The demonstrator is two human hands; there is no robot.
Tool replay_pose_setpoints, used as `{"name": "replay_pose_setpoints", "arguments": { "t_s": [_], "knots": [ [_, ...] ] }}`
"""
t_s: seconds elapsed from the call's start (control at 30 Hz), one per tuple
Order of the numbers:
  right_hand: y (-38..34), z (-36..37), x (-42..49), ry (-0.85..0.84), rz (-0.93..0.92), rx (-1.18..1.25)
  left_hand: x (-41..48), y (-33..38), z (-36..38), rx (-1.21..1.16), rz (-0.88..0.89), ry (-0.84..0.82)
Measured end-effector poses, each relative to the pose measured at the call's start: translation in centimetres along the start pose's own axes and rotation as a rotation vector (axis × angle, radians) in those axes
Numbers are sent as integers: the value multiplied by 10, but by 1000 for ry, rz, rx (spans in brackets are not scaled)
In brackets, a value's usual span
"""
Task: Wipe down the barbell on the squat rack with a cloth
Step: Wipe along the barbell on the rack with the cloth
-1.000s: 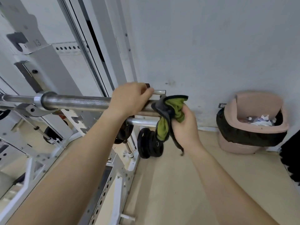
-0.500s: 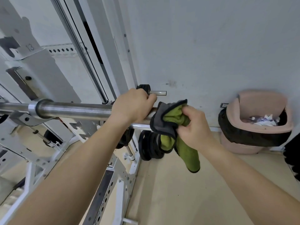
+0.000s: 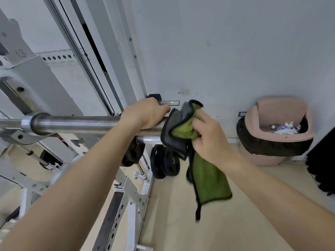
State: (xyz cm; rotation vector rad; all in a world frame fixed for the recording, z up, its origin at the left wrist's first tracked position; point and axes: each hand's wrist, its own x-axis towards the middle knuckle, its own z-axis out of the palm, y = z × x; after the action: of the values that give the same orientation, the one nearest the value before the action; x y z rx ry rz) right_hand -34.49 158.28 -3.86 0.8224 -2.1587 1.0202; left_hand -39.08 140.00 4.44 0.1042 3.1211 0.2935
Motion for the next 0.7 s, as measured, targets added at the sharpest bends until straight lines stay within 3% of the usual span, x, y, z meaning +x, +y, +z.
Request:
{"name": "replay_pose_setpoints", "arguments": {
  "t_s": [0.1,0.17,0.27,0.37,0.47,0.5,0.57,0.7],
  "knots": [
    [12,-1,0,-13,-260,-301,12,4,-6,-2,77,-331],
    [11,-3,2,-62,-185,-217,14,2,-6,17,106,-285],
    [-3,-9,9,-116,235,123,-2,-4,2,53,84,23],
    [-7,-10,22,-213,663,386,-33,-9,26,55,117,543],
    [-9,-13,31,-254,972,602,-46,-12,40,48,196,752],
    [-8,-11,29,-246,929,534,-44,-12,38,39,181,740],
    [-11,-8,19,-181,666,297,-38,-9,30,42,131,635],
    [-2,-6,3,-38,-79,-187,-12,-3,3,23,0,151]
  ]
}}
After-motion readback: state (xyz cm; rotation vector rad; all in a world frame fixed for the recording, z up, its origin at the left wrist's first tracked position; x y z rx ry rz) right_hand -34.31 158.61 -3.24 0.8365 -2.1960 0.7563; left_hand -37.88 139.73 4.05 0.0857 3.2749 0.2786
